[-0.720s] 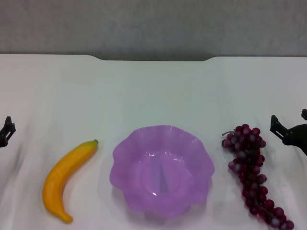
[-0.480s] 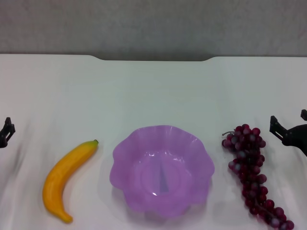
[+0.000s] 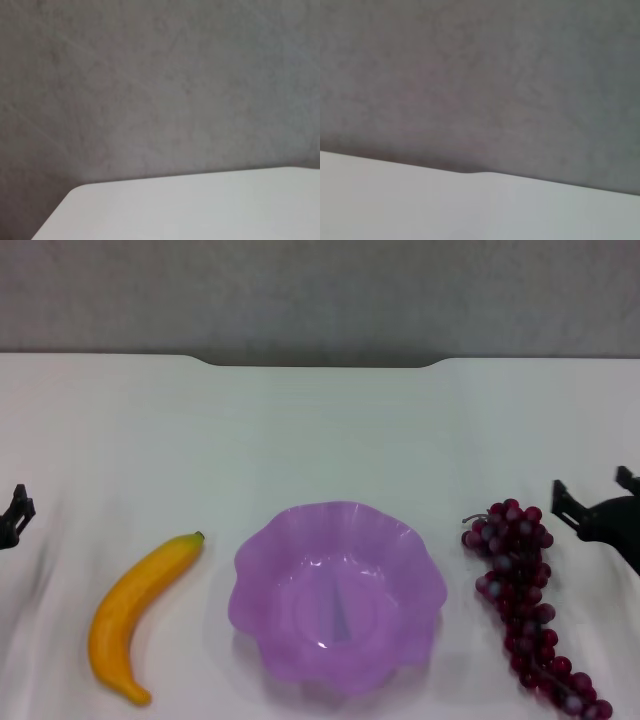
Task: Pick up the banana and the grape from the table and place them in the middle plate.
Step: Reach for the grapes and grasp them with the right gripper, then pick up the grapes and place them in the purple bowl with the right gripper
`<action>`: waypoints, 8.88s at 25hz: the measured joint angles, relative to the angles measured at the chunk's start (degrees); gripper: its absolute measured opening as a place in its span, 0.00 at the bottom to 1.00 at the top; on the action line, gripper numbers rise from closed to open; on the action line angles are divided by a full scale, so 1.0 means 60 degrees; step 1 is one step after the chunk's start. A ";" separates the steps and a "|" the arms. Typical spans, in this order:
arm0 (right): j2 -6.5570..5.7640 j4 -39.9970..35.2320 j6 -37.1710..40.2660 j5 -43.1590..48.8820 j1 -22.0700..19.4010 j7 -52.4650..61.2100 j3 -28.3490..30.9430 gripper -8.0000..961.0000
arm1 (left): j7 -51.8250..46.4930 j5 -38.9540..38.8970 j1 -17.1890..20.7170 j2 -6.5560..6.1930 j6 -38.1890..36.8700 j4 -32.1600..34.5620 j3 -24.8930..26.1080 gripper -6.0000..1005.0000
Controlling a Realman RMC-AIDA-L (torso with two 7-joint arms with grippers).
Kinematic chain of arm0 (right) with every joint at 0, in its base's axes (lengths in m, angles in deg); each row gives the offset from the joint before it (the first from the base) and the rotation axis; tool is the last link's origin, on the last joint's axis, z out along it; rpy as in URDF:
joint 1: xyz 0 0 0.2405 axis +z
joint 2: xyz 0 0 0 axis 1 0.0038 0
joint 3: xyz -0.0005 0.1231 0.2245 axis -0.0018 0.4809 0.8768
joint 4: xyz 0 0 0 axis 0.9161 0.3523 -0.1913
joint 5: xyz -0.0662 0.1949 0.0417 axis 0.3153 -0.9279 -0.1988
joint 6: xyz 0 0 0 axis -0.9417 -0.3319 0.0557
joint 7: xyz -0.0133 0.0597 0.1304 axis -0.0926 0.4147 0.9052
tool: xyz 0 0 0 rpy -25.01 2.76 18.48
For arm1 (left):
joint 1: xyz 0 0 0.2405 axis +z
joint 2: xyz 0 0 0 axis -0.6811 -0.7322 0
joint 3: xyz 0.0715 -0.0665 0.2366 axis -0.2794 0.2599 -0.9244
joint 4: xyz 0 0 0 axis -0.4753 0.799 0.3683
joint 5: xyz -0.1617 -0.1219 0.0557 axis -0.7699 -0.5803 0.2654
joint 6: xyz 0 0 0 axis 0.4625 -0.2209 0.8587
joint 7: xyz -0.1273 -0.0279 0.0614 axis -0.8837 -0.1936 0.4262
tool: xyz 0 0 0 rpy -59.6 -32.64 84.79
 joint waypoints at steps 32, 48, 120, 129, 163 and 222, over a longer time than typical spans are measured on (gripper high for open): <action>-0.0558 0.9311 -1.1850 0.1356 -0.1826 -0.2132 0.6071 0.94 | -0.0216 -0.0005 0.0145 -0.0009 0.0028 0.0101 0.0013 0.87; -0.0211 0.7555 -1.7293 0.1360 0.0436 -0.3048 0.8912 0.94 | -0.0343 -0.0015 0.0089 0.0018 0.0025 0.0099 -0.0014 0.87; -0.0059 0.4042 -1.3931 0.0798 0.1356 -0.4262 0.7426 0.61 | -0.0365 -0.0014 0.0070 0.0001 0.0034 0.0049 0.0012 0.87; -0.0060 0.4043 -1.3836 0.0753 0.1357 -0.4293 0.7376 0.54 | -0.0365 -0.0014 0.0057 0.0001 0.0033 0.0022 0.0009 0.87; -0.0048 0.4169 -0.5174 -0.0032 -0.0424 -0.4511 0.2633 0.46 | -0.0365 -0.0014 0.0131 0.0016 0.0024 0.0021 -0.0002 0.87; -0.0030 0.5876 -0.3646 0.1671 -0.1070 -0.4177 -0.1443 0.44 | -0.0451 -0.0014 -0.0030 0.0015 0.0023 0.0066 0.0012 0.87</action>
